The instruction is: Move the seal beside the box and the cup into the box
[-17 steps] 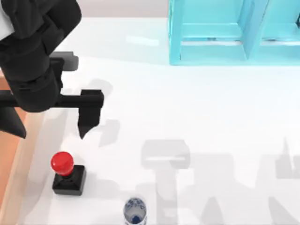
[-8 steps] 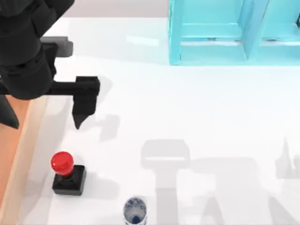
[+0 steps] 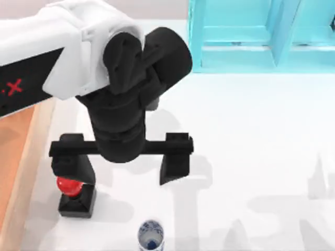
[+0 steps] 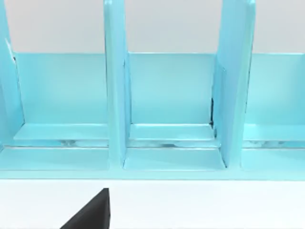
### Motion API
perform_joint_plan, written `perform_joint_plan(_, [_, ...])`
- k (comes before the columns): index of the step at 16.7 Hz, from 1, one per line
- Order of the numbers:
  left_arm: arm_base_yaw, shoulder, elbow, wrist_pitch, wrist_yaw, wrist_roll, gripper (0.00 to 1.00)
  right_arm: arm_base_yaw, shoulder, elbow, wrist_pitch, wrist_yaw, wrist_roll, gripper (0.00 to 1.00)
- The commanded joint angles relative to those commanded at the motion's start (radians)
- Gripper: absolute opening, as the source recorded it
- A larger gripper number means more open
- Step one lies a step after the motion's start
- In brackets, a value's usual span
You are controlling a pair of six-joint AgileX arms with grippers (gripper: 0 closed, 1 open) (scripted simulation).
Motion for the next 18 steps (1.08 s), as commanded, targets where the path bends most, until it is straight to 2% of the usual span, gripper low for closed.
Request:
perform_joint_plan(3, [-0.149, 0.03, -0.06, 0.095, 0.002, -0.15, 1.0, 0.0, 0.0, 0.0, 0.0, 0.0, 0.0, 1.0])
perform_joint_plan(5, [-0.197, 0.038, -0.087, 0.134, 0.003, -0.198, 1.0, 0.0, 0.0, 0.0, 0.0, 0.0, 0.0, 1.0])
perform_joint_plan(12, [-0.202, 0.042, -0.105, 0.155, 0.003, -0.203, 1.0, 0.0, 0.0, 0.0, 0.0, 0.0, 0.0, 1.0])
perform_joint_plan(18, [-0.202, 0.115, -0.259, 0.394, 0.003, -0.202, 1.0, 0.0, 0.0, 0.0, 0.0, 0.0, 0.0, 1.0])
